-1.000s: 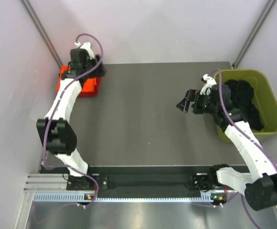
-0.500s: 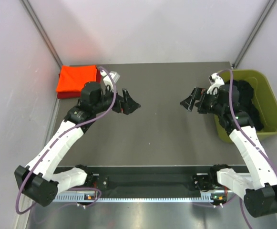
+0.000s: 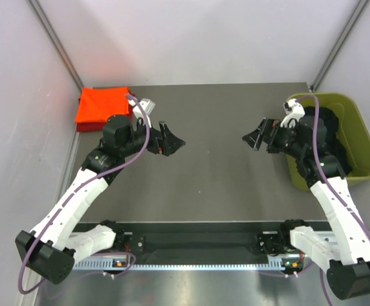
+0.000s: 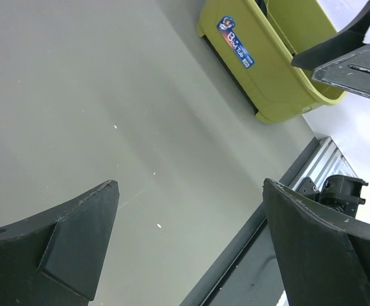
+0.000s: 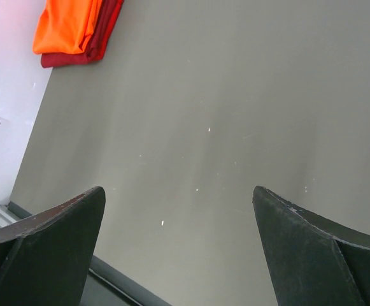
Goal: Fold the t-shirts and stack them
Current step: Neatly place the folded tshirt to the corner
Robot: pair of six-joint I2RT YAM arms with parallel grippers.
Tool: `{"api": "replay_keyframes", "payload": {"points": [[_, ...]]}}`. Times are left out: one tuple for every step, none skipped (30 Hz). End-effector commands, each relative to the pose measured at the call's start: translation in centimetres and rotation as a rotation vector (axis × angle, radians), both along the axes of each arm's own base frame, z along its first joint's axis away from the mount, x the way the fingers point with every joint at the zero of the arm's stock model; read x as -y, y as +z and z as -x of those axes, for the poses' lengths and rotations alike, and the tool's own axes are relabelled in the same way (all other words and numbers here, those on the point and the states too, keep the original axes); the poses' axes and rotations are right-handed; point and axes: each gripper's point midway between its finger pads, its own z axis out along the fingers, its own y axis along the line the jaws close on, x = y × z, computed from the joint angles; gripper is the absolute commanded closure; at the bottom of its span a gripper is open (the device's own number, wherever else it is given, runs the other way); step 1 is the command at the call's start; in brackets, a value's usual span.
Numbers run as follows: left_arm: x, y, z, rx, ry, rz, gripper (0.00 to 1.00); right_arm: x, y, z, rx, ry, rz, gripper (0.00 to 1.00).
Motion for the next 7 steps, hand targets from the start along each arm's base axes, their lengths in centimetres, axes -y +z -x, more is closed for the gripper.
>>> {"api": "replay_keyframes", "payload": {"points": [[0.22, 3.05, -0.23, 0.094, -0.003, 0.047, 0.01, 0.45, 2.51, 0.04, 0.083, -0.021, -0.006, 0.0], [0.18, 3.1, -0.24, 0.095, 0.0, 0.048, 0.01, 0.48, 2.7, 0.18, 0.091, -0.022, -0.009, 0.0], [0.13, 3.16, -0.2, 0.096, 0.002, 0.048, 0.01, 0.49, 2.75, 0.22, 0.094, -0.022, -0.01, 0.0], [0.09, 3.18, -0.18, 0.098, 0.003, 0.047, 0.01, 0.48, 2.82, 0.21, 0.098, -0.022, -0.012, 0.0], [0.03, 3.17, -0.23, 0.098, 0.007, 0.045, 0.01, 0.53, 2.83, 0.28, 0.101, -0.024, -0.01, 0.0], [0.0, 3.1, -0.24, 0.097, 0.008, 0.042, 0.01, 0.65, 2.83, 0.23, 0.103, -0.03, -0.007, 0.01], [-0.01, 3.22, -0.21, 0.099, 0.008, 0.043, 0.01, 0.86, 2.96, 0.17, 0.111, -0.044, -0.004, 0.0]]}}
